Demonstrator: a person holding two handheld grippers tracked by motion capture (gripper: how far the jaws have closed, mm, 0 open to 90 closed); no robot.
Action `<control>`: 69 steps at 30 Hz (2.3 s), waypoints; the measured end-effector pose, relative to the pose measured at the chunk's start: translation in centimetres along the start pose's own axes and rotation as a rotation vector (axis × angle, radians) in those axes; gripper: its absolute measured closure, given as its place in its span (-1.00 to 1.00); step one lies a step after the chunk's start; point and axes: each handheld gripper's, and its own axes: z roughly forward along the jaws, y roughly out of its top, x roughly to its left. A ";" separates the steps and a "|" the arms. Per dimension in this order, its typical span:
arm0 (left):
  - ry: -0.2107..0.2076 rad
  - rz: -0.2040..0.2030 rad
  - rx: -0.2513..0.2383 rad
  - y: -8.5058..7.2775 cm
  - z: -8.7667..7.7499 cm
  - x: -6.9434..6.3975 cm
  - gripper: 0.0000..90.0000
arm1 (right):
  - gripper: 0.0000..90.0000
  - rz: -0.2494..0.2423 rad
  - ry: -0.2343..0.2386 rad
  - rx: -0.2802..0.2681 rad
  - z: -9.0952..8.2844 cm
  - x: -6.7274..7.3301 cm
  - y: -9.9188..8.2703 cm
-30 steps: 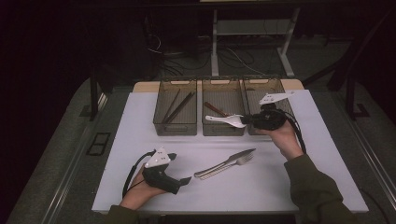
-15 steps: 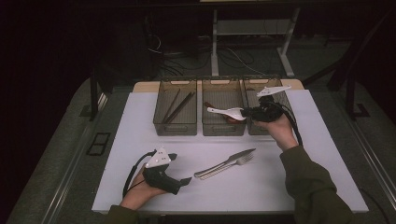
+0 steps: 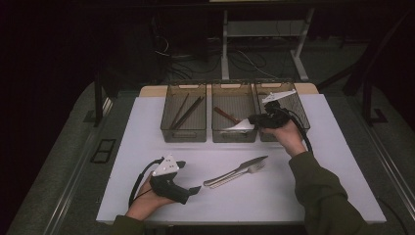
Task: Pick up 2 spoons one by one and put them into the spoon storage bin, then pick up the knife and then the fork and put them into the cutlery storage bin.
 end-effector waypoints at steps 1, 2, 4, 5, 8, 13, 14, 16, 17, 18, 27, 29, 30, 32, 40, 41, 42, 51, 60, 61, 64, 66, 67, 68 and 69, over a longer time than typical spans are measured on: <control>-0.001 0.000 0.000 0.0 0.0 0.0 -1.00 | 0.65 0.000 -0.002 -0.007 -0.1 0.0 0.0; -0.001 0.003 0.001 0.0 0.0 0.0 -1.00 | 0.63 0.002 -0.001 -0.011 -0.1 0.0 0.0; -0.002 0.005 0.002 0.0 0.0 0.0 -1.00 | 0.54 0.004 0.001 -0.017 -0.3 0.0 0.0; -0.002 0.004 0.000 0.0 0.0 0.0 -1.00 | 0.51 0.007 0.002 -0.020 -0.4 0.0 0.0; -0.003 0.002 -0.001 0.0 0.1 0.0 -1.00 | 0.37 0.024 0.011 -0.042 -0.8 0.1 0.0; -0.002 0.005 0.004 0.0 0.1 0.0 -1.00 | 0.19 0.035 0.030 -0.085 -1.9 0.4 0.1; -0.002 0.005 0.003 0.0 0.1 0.0 -1.00 | 0.16 0.034 0.027 -0.095 -2.2 0.5 0.0; -0.002 0.005 0.003 0.0 0.1 0.0 -1.00 | 0.12 0.035 0.033 -0.104 -2.7 0.7 -0.1; -0.002 0.003 0.003 0.0 0.1 0.0 -1.00 | 0.11 0.037 0.040 -0.109 -2.9 0.8 -0.2; -0.002 0.003 0.002 0.0 0.1 0.0 -1.00 | 0.09 0.033 0.039 -0.115 -3.2 0.8 -0.3; -0.001 0.001 0.003 0.0 0.1 0.0 -1.00 | -0.14 0.039 0.055 -0.136 -4.7 1.3 -2.2; -0.002 0.001 0.002 0.0 0.1 0.0 -1.00 | -0.20 0.048 0.061 -0.140 -5.0 1.4 -2.7; -0.002 0.003 0.003 0.0 0.1 -0.1 -1.00 | -0.22 0.049 0.060 -0.139 -5.2 1.4 -3.0; -0.001 0.003 0.002 0.0 0.1 -0.1 -1.00 | -0.27 0.057 0.063 -0.144 -5.6 1.4 -3.6; -0.004 0.007 0.005 0.2 0.2 -0.2 -1.00 | -0.32 0.067 0.063 -0.150 -7.1 1.9 -6.5; -0.005 0.005 0.004 0.2 0.2 -0.2 -1.00 | -0.33 0.063 0.063 -0.147 -7.3 1.9 -6.9; -0.006 0.004 0.003 0.2 0.3 -0.3 -1.00 | -0.33 0.060 0.058 -0.145 -7.4 2.0 -7.3; -0.002 -0.006 0.005 0.6 0.4 -0.4 -1.00 | -0.42 0.065 0.043 -0.155 -8.8 2.9 -10.5; -0.006 -0.033 0.016 1.2 0.7 -0.1 -1.00 | -0.55 0.056 0.025 -0.156 -9.5 3.6 -13.3; -0.005 -0.034 0.017 1.3 0.7 -0.1 -1.00 | -0.55 0.056 0.023 -0.156 -9.6 3.7 -13.5; -0.005 -0.034 0.019 1.6 0.8 -0.1 -0.99 | -0.56 0.066 0.020 -0.163 -9.9 3.8 -14.3; -0.004 -0.022 0.024 1.7 0.8 0.1 -0.97 | -0.56 0.068 0.020 -0.163 -10.2 3.8 -14.8; -0.004 -0.026 0.025 1.8 0.9 0.1 -0.96 | -0.56 0.070 0.018 -0.164 -10.3 3.9 -15.0; -0.001 -0.030 0.024 1.9 0.9 0.1 -0.95 | -0.56 0.071 0.017 -0.164 -10.4 3.9 -15.2; 0.000 -0.030 0.023 1.9 1.0 0.1 -0.95 | -0.56 0.081 0.018 -0.160 -10.5 4.0 -15.5</control>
